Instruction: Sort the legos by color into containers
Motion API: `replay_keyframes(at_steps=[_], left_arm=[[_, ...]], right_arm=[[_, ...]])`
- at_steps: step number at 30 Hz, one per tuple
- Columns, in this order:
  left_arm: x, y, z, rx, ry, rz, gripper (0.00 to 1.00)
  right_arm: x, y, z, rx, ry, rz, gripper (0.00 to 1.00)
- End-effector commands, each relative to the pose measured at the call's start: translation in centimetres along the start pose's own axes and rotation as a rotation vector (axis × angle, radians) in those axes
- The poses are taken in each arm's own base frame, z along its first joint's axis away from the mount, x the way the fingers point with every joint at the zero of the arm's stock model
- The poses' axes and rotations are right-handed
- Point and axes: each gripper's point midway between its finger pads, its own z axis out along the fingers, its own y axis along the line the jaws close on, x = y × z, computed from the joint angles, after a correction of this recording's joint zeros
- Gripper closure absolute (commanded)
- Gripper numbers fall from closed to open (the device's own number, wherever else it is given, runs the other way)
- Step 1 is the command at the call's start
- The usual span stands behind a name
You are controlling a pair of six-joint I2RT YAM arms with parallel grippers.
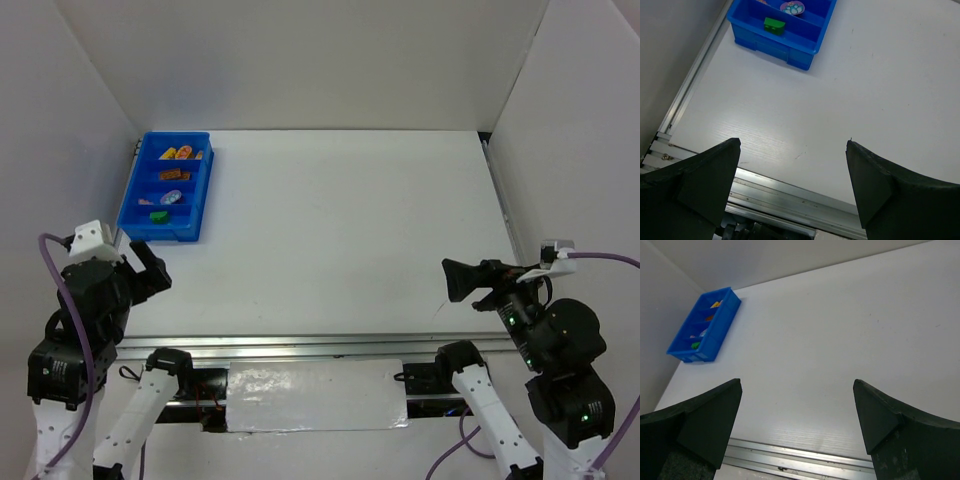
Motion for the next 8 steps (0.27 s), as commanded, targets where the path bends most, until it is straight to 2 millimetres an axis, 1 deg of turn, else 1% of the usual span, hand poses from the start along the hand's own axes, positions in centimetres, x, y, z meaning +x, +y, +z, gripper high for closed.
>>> replay_keyframes(at_steps=[1,4,5,8], left_arm=[[-0.68,-0.22,-0.24,0.023,-0.052,-0.019,0.0],[-0.85,-0.65,-0.44,0.057,-0.07,-0.017,0.0],[-0.88,-0.71,-0.51,0.063,-0.074,-0.017,0.0],[-0.79,-0.87,-0.58,0.081,-0.086,-0.018,0.0]], right_arm=[[-0.05,-0.25,0.25,0.006,-0.026,0.014,0.0],[-0.2,-0.26,0.53,0.007,-0.04,0.021,0.0],[-0.6,-0.11,0.56,0.0,-0.059,0.026,0.0],[-0.53,-0.11,0.83,0.002,-0.055,0.03,0.0]])
